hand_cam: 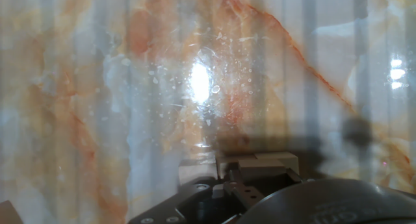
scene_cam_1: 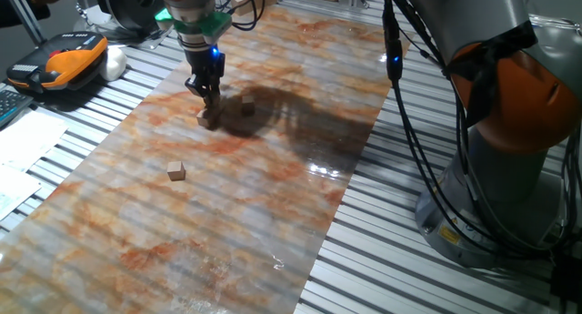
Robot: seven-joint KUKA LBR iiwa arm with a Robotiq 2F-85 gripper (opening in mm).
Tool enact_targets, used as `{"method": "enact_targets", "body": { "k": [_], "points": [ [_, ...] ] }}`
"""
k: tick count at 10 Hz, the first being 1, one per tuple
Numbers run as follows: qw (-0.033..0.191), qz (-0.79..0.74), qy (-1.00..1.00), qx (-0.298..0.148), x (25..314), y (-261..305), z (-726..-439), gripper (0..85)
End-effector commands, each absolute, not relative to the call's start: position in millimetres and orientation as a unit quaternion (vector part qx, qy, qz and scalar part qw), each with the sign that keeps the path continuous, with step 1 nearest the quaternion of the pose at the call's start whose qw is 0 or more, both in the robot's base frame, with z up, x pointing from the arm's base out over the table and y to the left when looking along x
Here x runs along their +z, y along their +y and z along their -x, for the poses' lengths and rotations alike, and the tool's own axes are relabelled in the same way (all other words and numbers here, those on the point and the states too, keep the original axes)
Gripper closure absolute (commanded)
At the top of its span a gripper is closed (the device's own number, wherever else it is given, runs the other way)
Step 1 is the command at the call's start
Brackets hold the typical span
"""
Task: Stack the blocks into a pyramid shape
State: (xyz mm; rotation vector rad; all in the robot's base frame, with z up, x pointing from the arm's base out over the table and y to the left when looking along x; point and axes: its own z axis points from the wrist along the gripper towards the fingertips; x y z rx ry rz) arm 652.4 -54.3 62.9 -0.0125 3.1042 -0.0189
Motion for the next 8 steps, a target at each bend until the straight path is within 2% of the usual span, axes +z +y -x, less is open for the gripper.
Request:
{"method": "enact_targets", "body": {
  "k": [1, 8],
  "points": [
    [0.019, 0.004, 1.000, -0.007, 62.9, -54.3, -652.4, 85.0],
    [0.018, 0.005, 1.000, -0.009, 62.4, -54.2, -652.6, 85.0]
  ]
}}
